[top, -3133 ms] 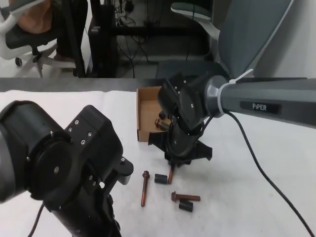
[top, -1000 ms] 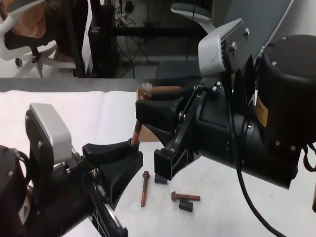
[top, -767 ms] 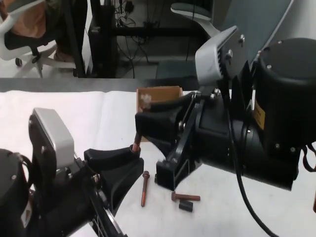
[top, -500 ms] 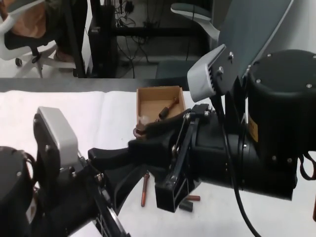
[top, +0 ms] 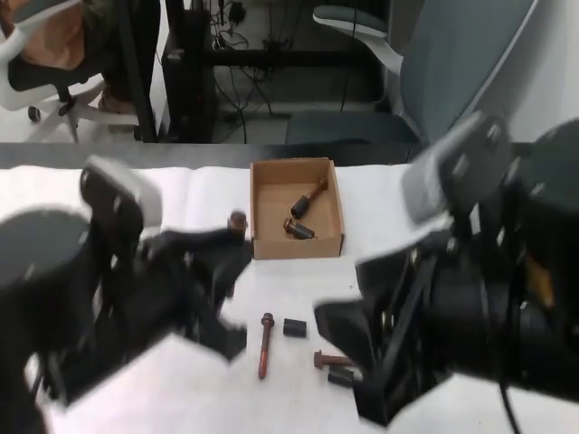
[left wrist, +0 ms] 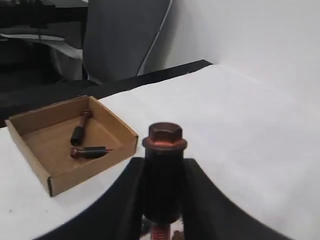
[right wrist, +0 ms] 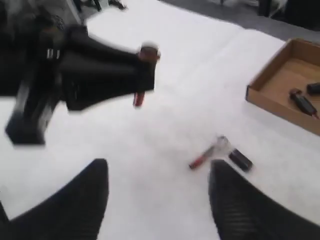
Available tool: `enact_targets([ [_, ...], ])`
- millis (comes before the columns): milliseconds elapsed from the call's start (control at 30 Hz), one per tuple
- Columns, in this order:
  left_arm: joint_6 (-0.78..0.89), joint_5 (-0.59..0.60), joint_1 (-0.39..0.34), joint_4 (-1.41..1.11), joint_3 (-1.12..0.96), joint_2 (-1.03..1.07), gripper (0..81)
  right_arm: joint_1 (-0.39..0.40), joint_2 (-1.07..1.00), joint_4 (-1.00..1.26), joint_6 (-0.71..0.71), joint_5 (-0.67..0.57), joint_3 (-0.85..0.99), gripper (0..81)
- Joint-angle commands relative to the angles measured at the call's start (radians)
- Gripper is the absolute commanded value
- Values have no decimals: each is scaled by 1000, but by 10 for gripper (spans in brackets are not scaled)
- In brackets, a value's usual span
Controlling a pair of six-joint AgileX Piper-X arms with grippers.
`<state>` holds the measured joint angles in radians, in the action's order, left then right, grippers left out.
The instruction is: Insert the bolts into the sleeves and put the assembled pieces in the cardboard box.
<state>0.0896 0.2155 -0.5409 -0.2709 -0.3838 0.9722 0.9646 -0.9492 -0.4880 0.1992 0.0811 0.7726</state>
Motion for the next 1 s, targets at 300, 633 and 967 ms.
enact_targets([
  [300, 152, 213, 100, 9, -516, 620, 18, -133, -259, -47, -365, -178, 64, 412],
  [633, 278, 205, 158, 107, -874, 947, 18, -207, -548, -102, -659, -199, 273, 465],
  [967, 326, 340, 238, 87, -993, 1076, 700, -223, -775, -106, -884, -157, 327, 465],
])
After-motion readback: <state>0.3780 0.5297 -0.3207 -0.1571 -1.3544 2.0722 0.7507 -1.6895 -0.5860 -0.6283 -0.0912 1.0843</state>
